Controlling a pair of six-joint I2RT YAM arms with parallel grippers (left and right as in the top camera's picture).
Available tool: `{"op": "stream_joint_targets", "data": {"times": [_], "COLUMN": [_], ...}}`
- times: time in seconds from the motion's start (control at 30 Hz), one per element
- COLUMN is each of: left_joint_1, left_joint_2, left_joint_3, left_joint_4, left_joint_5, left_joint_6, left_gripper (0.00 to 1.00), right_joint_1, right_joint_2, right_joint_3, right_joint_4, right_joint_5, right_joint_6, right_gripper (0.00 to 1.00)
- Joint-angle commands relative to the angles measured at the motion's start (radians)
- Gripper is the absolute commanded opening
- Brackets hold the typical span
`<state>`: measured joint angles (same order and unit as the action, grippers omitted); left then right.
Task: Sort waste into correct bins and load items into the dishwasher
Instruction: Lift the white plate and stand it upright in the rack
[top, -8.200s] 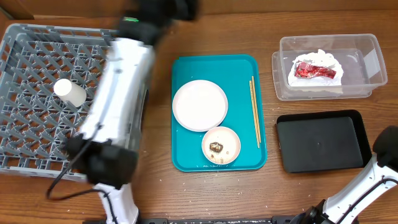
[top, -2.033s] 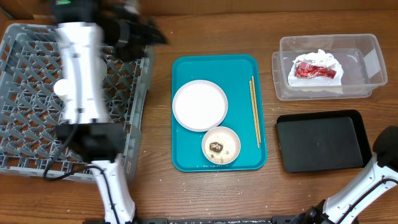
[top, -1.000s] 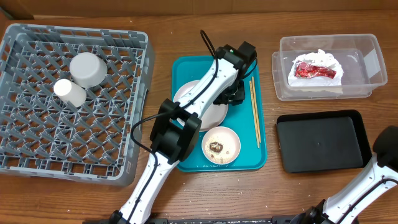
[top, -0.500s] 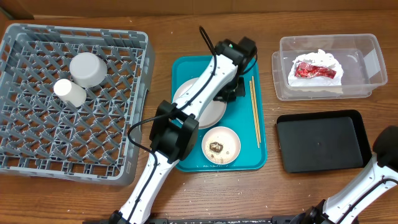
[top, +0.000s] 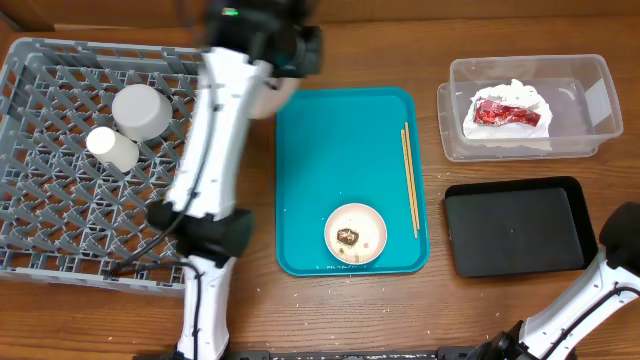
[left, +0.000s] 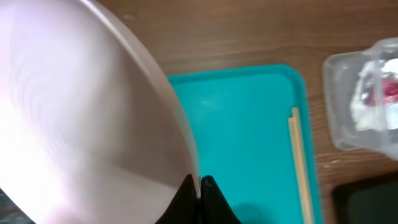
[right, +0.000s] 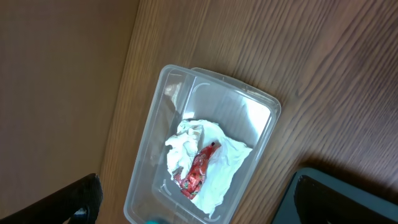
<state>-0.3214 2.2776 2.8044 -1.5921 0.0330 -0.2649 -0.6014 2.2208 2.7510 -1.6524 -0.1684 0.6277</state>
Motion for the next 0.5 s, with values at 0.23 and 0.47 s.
{"op": "stream_joint_targets", "data": {"times": [0.23,0.47], "left_joint_1": [0.302,0.503], "left_joint_2": [-0.041,-0.041], "left_joint_3": [-0.045,-0.136], "left_joint_4": [-0.098,-0.098], "left_joint_5": [0.624,0.820], "left_joint_6": [0.626,0.614], "left_gripper": [0.04,0.04], "right_joint_1": [-0.003,-0.003], "right_joint_2": [-0.014,-0.014], "right_joint_3": [0.018,0.018], "right_joint_4": [0.004,0.004], "right_joint_5": [0.002,0.002], "right_joint_6": [-0.004,-0.004], "right_gripper": [1.00,1.00]}}
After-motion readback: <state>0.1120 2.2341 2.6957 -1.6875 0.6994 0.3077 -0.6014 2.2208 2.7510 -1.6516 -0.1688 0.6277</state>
